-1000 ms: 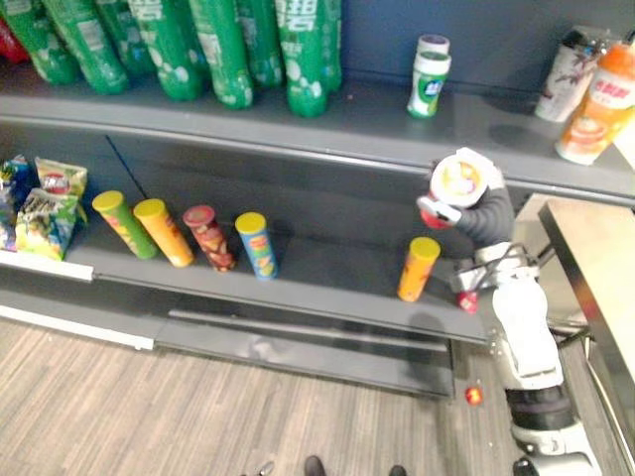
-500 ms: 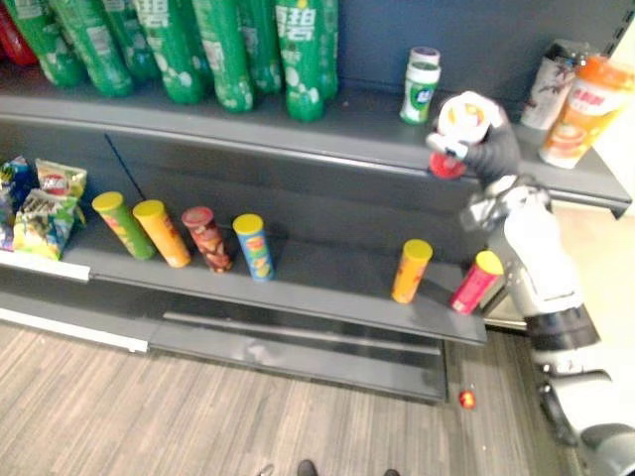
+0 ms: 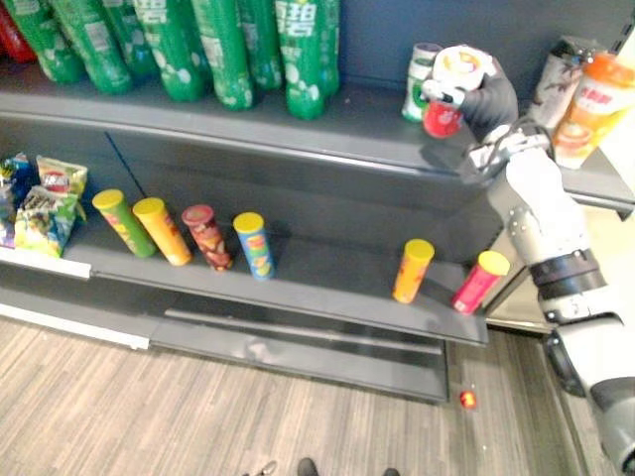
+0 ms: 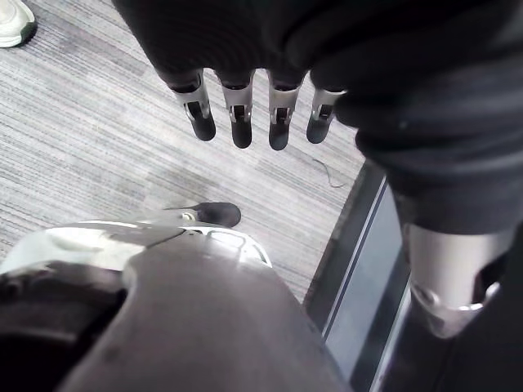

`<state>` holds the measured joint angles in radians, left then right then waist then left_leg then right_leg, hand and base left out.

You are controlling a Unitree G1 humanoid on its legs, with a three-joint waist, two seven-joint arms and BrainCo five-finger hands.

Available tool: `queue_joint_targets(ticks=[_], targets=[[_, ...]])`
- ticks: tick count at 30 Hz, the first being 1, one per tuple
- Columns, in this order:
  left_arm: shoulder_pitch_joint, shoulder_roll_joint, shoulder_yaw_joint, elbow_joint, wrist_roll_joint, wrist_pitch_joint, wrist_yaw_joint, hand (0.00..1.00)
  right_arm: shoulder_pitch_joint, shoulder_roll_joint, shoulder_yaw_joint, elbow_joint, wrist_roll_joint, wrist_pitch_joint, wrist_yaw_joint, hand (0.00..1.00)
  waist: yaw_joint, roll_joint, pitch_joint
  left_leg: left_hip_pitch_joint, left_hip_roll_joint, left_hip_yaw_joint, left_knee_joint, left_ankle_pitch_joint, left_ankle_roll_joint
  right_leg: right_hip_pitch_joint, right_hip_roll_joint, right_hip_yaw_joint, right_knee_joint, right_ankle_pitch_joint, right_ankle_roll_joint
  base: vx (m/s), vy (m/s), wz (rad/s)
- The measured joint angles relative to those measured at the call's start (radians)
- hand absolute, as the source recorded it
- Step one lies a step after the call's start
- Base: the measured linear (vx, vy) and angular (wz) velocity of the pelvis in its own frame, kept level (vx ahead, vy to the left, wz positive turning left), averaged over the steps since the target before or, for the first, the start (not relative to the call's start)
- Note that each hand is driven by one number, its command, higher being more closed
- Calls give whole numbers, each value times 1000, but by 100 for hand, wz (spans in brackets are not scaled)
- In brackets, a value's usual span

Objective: Put the gum and the chips on the shelf.

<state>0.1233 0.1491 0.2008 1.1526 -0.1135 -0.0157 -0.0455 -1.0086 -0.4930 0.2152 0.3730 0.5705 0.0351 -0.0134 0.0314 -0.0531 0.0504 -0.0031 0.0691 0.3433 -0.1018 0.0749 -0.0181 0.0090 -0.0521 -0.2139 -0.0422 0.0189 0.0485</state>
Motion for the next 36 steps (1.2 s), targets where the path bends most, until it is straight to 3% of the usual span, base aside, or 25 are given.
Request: queue_joint_targets(ticks=[12,31,32,36], targets=[[-9,2,0,0,0,4,0,0,-11,7,28,44,0,21,12,100,1,-1,5,-10,3,-2,0,2,-2,-5,4,-2,-9,1,-2,3,0,0],[-47,9,4,-13,-2,2,5,0,-68,107,-14,110,-14,22,2,100,1,-16,56,-31,3,-28,0,6,-4,-14,4,-24,-10,1,-2,20,0,3],[-50,9,4,-13,-2,2,6,0,-68,108,-16,111,-15,21,2,0,2,-16,58,-31,3,-29,0,7,-4,-14,4,-24,-9,1,-2,0,0,0],[-51,9,4,-20,-2,1,6,0,-68,111,-21,114,-24,20,2,0,2,-18,69,-32,3,-30,0,7,-4,-15,4,-26,-8,1,-2,0,0,0]])
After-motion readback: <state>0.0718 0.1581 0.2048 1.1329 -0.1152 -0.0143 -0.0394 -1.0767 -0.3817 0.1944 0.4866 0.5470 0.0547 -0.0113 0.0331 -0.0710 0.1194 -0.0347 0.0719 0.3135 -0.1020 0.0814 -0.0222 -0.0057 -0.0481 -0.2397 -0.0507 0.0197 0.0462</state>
